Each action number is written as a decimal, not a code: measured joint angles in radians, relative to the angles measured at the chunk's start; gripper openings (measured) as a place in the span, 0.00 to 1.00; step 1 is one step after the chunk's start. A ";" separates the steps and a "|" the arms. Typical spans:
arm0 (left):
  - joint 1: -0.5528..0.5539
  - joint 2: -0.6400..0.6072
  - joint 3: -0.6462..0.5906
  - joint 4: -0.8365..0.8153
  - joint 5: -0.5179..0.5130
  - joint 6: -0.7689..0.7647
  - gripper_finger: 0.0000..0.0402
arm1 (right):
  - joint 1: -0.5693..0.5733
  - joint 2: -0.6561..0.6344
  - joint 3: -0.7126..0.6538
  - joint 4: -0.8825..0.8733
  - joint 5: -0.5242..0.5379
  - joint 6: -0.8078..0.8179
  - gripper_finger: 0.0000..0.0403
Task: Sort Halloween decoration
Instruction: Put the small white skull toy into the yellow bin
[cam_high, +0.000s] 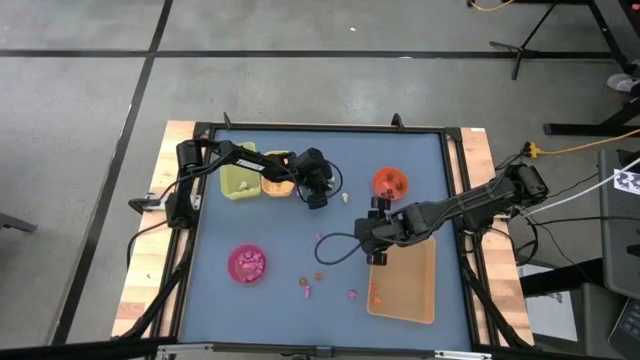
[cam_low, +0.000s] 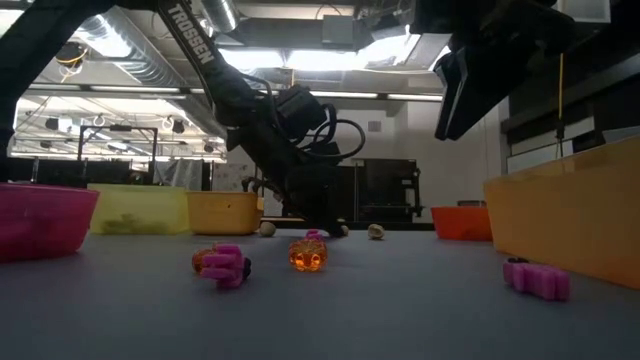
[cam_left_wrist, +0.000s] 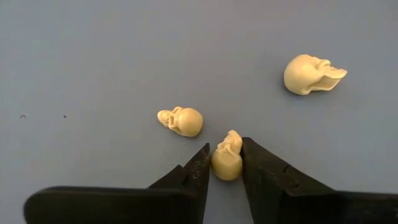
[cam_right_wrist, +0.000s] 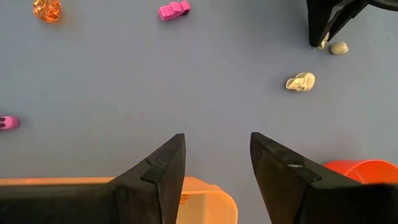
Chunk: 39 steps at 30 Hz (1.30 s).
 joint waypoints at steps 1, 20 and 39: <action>0.000 0.000 0.000 0.000 0.000 0.000 0.18 | 0.000 0.000 0.000 0.000 0.000 0.000 0.45; 0.001 0.000 0.000 0.002 -0.003 -0.007 0.11 | 0.000 0.000 0.001 0.015 0.000 0.000 0.45; 0.003 -0.142 -0.003 -0.079 -0.007 -0.007 0.11 | 0.000 0.000 0.001 0.042 0.000 0.000 0.45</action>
